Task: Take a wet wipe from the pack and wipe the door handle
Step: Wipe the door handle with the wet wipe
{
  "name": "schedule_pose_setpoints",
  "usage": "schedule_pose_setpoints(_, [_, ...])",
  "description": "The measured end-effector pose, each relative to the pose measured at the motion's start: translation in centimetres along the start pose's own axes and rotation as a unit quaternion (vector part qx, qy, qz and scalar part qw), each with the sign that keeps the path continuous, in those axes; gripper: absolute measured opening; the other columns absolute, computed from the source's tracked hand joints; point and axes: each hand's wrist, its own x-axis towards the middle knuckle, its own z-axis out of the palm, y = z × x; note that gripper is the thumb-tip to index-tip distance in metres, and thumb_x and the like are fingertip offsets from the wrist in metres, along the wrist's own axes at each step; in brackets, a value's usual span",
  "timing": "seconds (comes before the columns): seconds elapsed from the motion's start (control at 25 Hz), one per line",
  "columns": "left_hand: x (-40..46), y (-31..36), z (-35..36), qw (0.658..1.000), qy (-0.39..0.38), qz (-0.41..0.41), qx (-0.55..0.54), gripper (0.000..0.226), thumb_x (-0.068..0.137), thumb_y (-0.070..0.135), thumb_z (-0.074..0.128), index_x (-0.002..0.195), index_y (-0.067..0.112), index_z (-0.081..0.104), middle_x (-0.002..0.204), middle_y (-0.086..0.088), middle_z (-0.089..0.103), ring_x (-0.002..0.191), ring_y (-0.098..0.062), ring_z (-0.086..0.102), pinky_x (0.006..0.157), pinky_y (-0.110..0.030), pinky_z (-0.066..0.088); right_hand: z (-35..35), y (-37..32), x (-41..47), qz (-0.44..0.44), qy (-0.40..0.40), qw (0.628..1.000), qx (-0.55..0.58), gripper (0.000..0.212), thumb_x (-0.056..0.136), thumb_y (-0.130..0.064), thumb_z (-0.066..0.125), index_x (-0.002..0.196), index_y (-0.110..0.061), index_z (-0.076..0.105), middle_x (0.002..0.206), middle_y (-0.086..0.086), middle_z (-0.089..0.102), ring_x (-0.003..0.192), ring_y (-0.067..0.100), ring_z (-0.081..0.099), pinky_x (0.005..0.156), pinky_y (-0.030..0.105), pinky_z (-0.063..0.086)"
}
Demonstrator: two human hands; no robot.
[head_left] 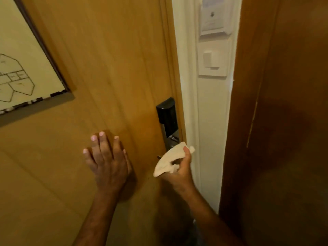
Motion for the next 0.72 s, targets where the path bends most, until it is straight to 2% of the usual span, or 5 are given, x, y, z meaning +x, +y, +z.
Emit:
schedule_pose_setpoints(0.08, [-0.5, -0.3, 1.1, 0.999, 0.021, 0.014, 0.025, 0.055, 0.092, 0.021, 0.060, 0.142, 0.000, 0.051, 0.155, -0.034, 0.035, 0.151, -0.048, 0.019, 0.124, -0.062, 0.006, 4.3, 1.6, 0.5, 0.024, 0.012, 0.996, -0.085, 0.123, 0.072, -0.049, 0.078, 0.150, -0.040, -0.018, 0.152, -0.007, 0.018, 0.134, 0.015, 0.033, 0.103, 0.033, 0.041])
schedule_pose_setpoints(0.16, [-0.7, 0.1, 2.2, 0.998, 0.029, 0.007, 0.055, 0.064, 0.094, 0.025, 0.057, 0.150, -0.002, 0.043, 0.159, -0.032, 0.029, 0.157, -0.045, 0.008, 0.124, -0.062, 0.000, 6.8, 2.1, 2.3, 0.003, 0.102, 0.986, -0.133, 0.104, 0.083, -0.061, 0.056, 0.143, -0.047, -0.029, 0.163, -0.002, 0.004, 0.142, 0.025, 0.031, 0.105, 0.036, 0.043])
schedule_pose_setpoints(0.32, [-0.5, 0.2, 3.7, 0.996, 0.034, 0.003, 0.082, 0.076, 0.098, 0.033, 0.051, 0.158, -0.005, 0.025, 0.170, -0.029, 0.000, 0.157, -0.045, -0.007, 0.123, -0.064, -0.007, 3.4, 0.5, 9.9, -0.073, 0.188, 0.972, -0.125, 0.061, 0.100, -0.030, 0.047, 0.150, -0.038, 0.014, 0.163, 0.003, 0.016, 0.145, 0.030, 0.029, 0.106, 0.044, 0.043])
schedule_pose_setpoints(0.48, [-0.5, 0.5, 4.4, 0.996, 0.037, -0.005, 0.078, 0.078, 0.098, 0.036, 0.050, 0.158, -0.007, 0.023, 0.169, -0.030, -0.007, 0.157, -0.046, -0.010, 0.123, -0.063, -0.008, 2.2, 0.1, 11.8, 0.046, 0.193, 0.980, -0.020, 0.060, 0.102, -0.028, 0.043, 0.154, -0.028, 0.012, 0.158, 0.008, 0.029, 0.137, 0.033, 0.041, 0.100, 0.042, 0.046])
schedule_pose_setpoints(0.72, [-1.0, 0.5, 4.8, 0.994, 0.041, -0.002, 0.102, 0.079, 0.098, 0.038, 0.049, 0.158, -0.007, 0.024, 0.168, -0.033, -0.001, 0.156, -0.049, -0.005, 0.124, -0.063, -0.006, 10.7, 4.8, 2.5, -0.123, 0.225, 0.916, -0.309, 0.053, 0.105, -0.032, 0.028, 0.152, -0.008, 0.028, 0.161, 0.018, 0.019, 0.147, 0.036, 0.025, 0.120, 0.046, 0.023])
